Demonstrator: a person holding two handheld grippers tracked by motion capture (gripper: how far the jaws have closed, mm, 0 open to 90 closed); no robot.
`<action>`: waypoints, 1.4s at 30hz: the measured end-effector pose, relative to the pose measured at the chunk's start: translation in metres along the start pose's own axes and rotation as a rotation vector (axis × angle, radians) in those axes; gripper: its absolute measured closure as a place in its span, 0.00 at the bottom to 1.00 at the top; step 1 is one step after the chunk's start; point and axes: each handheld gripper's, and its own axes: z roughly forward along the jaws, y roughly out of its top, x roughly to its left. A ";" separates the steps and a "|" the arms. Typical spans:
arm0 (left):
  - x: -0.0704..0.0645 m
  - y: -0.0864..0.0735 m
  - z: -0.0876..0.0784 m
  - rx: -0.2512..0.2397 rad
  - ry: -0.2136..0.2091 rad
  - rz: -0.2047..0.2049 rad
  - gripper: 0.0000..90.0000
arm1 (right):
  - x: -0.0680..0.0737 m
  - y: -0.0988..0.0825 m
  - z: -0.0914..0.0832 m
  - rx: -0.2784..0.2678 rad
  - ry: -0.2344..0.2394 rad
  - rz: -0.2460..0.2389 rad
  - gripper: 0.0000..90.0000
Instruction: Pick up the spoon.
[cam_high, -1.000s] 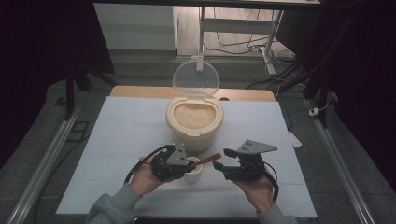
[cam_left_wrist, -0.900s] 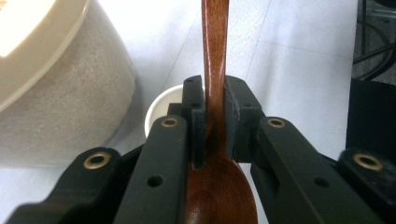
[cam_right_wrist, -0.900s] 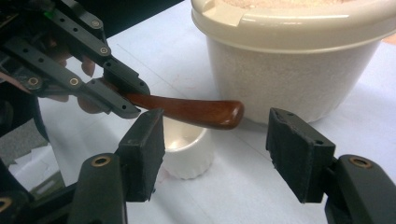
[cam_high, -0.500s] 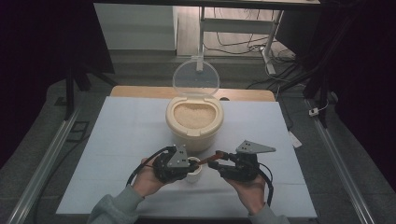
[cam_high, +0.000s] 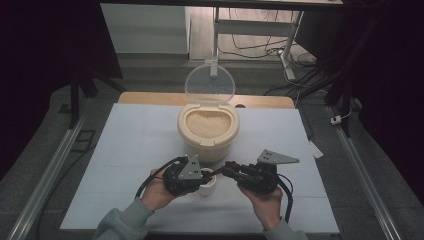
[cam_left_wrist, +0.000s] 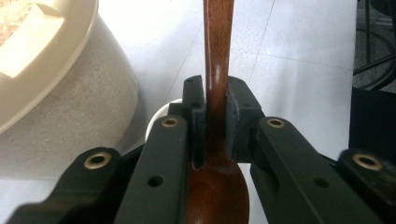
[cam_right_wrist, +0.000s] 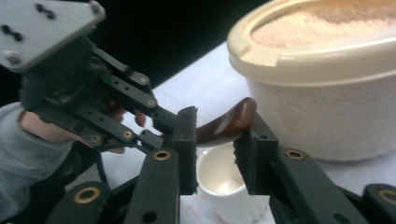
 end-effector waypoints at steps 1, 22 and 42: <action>0.000 0.000 0.000 0.000 -0.001 0.002 0.88 | 0.000 0.000 0.000 0.000 0.000 0.000 0.81; 0.001 -0.008 -0.011 -0.083 0.001 -0.065 0.69 | 0.000 0.002 -0.005 -0.104 0.115 -0.022 0.92; 0.022 -0.124 -0.050 -0.089 0.160 -0.423 0.29 | -0.016 0.016 -0.043 -0.244 0.066 -0.030 0.92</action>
